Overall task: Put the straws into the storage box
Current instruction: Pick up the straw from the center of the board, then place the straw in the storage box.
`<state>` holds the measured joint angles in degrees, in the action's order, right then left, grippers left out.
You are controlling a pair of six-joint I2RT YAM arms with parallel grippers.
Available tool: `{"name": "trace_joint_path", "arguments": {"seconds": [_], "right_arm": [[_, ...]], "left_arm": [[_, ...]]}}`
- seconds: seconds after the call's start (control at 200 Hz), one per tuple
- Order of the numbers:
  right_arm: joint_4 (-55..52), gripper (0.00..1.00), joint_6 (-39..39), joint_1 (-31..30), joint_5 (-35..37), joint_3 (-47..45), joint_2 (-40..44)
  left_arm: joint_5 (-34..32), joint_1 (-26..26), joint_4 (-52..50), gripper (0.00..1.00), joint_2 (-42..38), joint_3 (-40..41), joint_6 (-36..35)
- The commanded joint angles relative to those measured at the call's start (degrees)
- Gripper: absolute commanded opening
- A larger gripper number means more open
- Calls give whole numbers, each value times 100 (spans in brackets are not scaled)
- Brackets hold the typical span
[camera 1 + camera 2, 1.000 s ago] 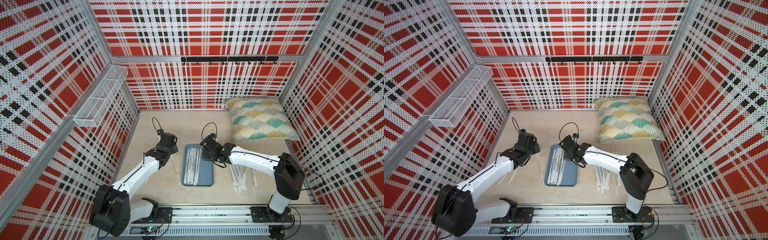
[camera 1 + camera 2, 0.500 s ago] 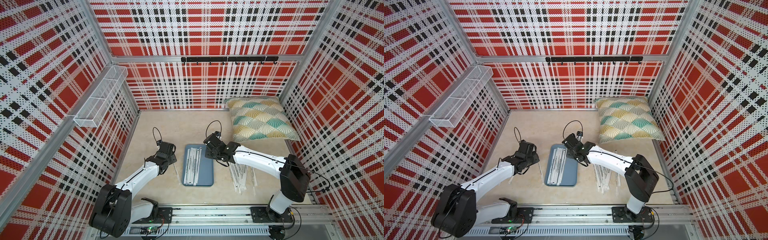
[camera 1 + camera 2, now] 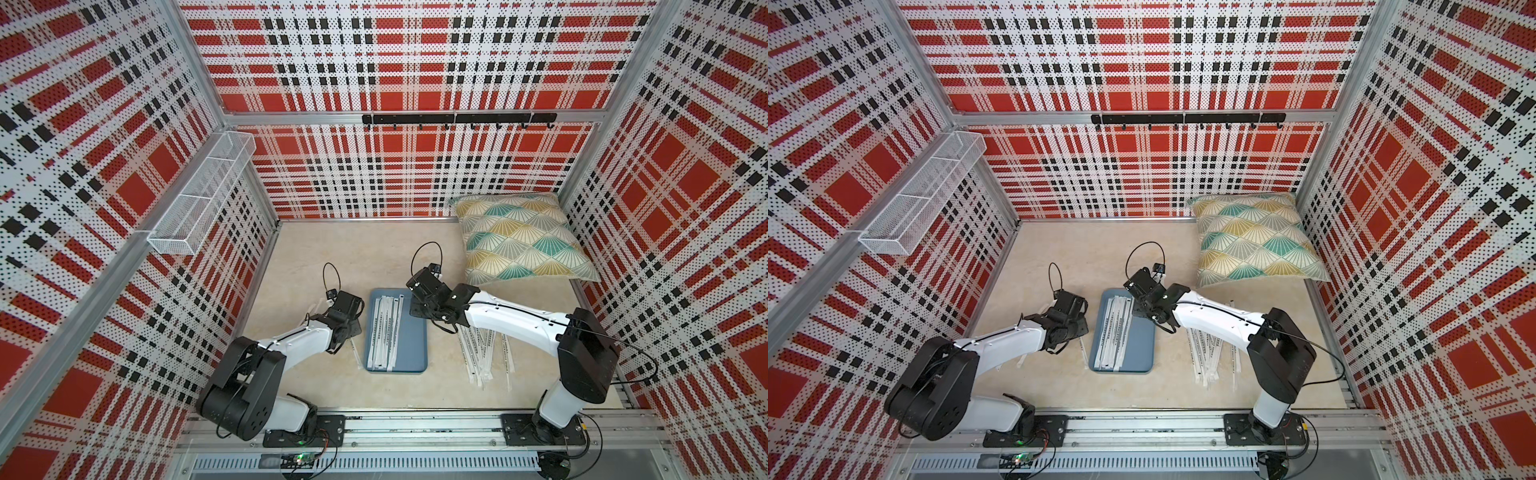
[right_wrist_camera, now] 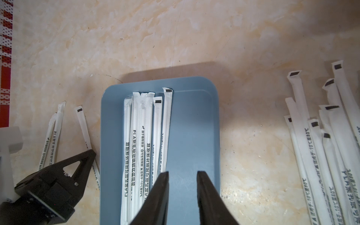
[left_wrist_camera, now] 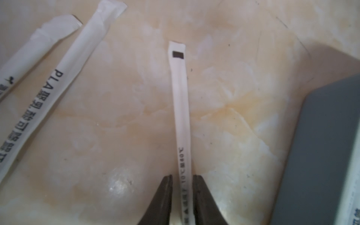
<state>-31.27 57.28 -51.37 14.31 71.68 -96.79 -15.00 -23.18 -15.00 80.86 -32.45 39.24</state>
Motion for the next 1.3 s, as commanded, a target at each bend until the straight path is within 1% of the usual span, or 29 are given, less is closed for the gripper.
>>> {"name": "trace_joint_path", "arguments": {"seconds": [0.0, 0.08, 0.125, 0.23, 0.271, 0.346, 0.436, 0.471, 0.511, 0.551, 0.636, 0.887, 1.012, 1.132, 1.293], "right_arm": [[118, 32, 14, -39, 44, -17, -53], [129, 32, -5, -39, 38, 10, -60], [123, 32, -22, -39, 24, 29, -95], [104, 32, -44, -39, -18, 72, -130], [71, 32, -26, -37, 1, 59, -103], [61, 32, 28, -31, 89, -44, 15], [16, 32, 102, 35, 203, -200, 182], [-1, 32, 130, 68, 258, -271, 258], [6, 32, 152, 105, 320, -348, 347], [-9, 32, 169, 155, 355, -418, 425], [-90, 31, 171, 248, 411, -502, 554], [-218, 31, 187, 311, 420, -611, 675], [-212, 31, 205, 312, 380, -618, 636], [-205, 31, 181, 312, 371, -603, 610], [-210, 31, 161, 314, 349, -585, 579]], "left_arm": [[-139, -54, -150, 8, -31, 196, 96], [-297, -14, -308, 4, -260, 138, 94], [-327, 58, -360, 3, -360, -17, 52], [-788, 132, -868, 1, -487, -909, -277], [-830, 86, -971, 1, -531, -1265, -451], [-726, -329, -856, 1, -621, -1736, -596], [-322, -1140, -447, 1, -471, -1997, -652], [-125, -1440, -230, 1, -355, -1989, -641], [67, -1667, -3, 1, -203, -1957, -584], [240, -1826, 237, 1, -32, -1869, -534], [350, -2041, 586, 1, 324, -1760, -480], [603, -2161, 1472, 1, 1046, -1312, -137], [537, -2191, 1563, 1, 1269, -1209, -32], [535, -2173, 1693, 2, 1298, -1081, 48], [480, -2138, 1594, 4, 1362, -1088, 98]]}}
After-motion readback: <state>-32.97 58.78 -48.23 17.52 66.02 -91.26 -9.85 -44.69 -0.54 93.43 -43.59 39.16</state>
